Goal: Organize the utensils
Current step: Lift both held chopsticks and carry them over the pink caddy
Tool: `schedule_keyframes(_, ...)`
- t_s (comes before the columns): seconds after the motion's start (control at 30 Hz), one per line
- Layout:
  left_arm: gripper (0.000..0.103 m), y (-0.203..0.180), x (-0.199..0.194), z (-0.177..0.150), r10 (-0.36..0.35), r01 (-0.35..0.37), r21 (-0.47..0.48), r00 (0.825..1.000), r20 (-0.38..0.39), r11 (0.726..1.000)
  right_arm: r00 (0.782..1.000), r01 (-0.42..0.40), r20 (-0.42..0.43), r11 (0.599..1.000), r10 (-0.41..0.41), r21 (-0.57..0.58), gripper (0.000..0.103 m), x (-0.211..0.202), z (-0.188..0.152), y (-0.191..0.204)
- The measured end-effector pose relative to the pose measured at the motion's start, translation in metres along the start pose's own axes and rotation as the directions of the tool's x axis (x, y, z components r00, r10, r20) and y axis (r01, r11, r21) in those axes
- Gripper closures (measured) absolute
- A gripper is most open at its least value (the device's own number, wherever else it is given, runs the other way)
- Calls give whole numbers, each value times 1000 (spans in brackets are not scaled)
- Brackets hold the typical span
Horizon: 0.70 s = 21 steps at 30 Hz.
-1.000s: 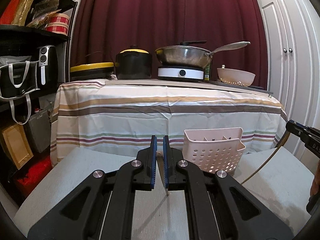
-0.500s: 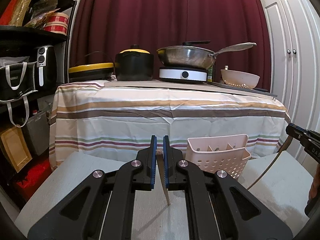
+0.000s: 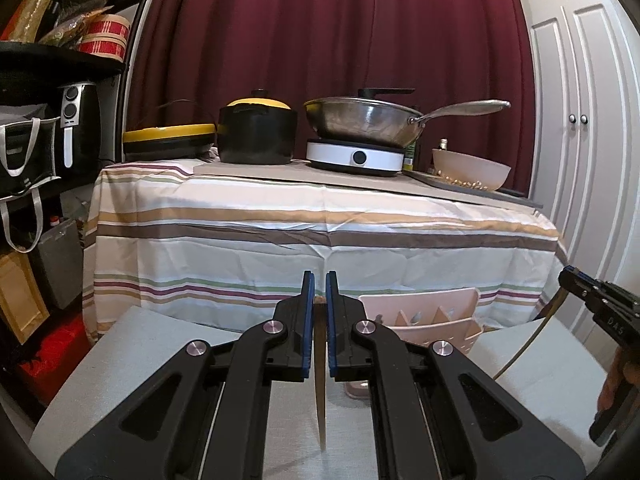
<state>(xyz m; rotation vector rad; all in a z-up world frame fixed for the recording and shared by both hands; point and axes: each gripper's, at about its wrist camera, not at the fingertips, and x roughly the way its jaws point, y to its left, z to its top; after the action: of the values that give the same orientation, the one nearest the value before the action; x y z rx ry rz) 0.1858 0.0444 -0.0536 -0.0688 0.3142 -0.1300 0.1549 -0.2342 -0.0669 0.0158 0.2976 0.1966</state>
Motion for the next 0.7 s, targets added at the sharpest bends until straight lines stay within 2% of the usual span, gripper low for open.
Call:
schedule_keyframes(0.17, 97, -2, -6, 21, -37, 37, -14, 999, 18, 999, 999, -28, 26, 1000, 28, 3, 96, -9, 20, 0)
schedule_keyframes(0.33, 97, -9, -14, 52, -69, 69, -2, 995, 69, 998, 996, -55, 68, 998, 56, -9, 96, -17, 48, 2)
schedule_keyframes(0.53, 97, -26, -16, 94, -96, 93, 25, 982, 161, 995, 989, -52, 139, 998, 56, -34, 96, -19, 82, 2)
schedule_keyframes(0.7, 97, -41, -8, 124, -123, 121, 19, 967, 224, 992, 984, -42, 170, 998, 48, -41, 96, -2, 104, 2)
